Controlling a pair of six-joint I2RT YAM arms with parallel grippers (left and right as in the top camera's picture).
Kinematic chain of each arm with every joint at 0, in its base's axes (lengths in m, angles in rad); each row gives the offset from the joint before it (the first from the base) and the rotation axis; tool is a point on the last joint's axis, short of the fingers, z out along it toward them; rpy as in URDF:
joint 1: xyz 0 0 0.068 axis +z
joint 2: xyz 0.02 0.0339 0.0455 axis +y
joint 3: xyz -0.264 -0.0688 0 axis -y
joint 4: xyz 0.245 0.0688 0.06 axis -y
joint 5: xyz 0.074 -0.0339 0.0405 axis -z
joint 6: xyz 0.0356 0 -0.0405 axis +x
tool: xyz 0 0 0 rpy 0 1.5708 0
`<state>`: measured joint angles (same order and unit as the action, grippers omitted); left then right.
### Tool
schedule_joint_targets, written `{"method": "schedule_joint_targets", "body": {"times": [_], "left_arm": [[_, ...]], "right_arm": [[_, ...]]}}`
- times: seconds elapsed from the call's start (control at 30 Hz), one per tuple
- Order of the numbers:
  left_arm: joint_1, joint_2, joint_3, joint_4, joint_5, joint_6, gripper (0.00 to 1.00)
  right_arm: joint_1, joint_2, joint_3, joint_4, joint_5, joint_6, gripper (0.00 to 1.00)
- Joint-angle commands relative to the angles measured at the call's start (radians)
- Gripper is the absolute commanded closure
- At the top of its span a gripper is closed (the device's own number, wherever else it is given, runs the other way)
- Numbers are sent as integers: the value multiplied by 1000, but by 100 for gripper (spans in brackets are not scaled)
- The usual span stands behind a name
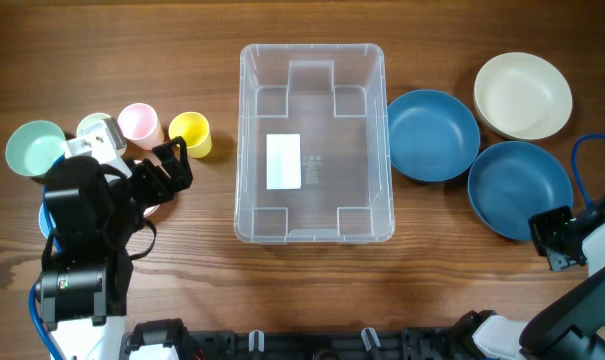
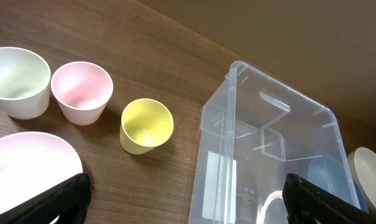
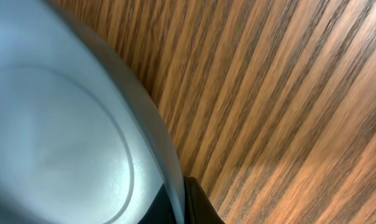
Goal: Pack container
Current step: 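Reach the right gripper to the nearer dark blue plate and grasp its rim, then lift the blue plate and lower it into the clear container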
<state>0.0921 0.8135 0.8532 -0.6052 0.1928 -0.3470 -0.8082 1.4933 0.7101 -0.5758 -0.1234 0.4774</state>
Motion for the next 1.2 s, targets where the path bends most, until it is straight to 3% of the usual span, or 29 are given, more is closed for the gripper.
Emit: {"method": "schedule_joint_targets", "body": {"times": [0.0, 0.1, 0.37, 0.5, 0.7, 0.9, 1.17], "left_arm": [[-5, 1, 21, 8, 20, -2, 0], [-5, 1, 21, 11, 20, -2, 0], [-5, 1, 21, 11, 20, -2, 0], [-5, 1, 21, 11, 20, -2, 0], [-5, 1, 21, 10, 20, -2, 0], [-5, 1, 21, 10, 19, -2, 0], [-5, 1, 21, 10, 19, -2, 0]], "right_arm": [[1, -7, -3, -13, -77, -7, 96], [5, -97, 12, -34, -183, -42, 96], [67, -391, 195, -212, -196, -117, 96], [194, -416, 351, -307, -274, -192, 96], [575, -256, 679, -449, -232, -223, 96], [949, 52, 951, -494, -53, -296, 96], [1127, 407, 1067, -359, 162, -266, 96]]}}
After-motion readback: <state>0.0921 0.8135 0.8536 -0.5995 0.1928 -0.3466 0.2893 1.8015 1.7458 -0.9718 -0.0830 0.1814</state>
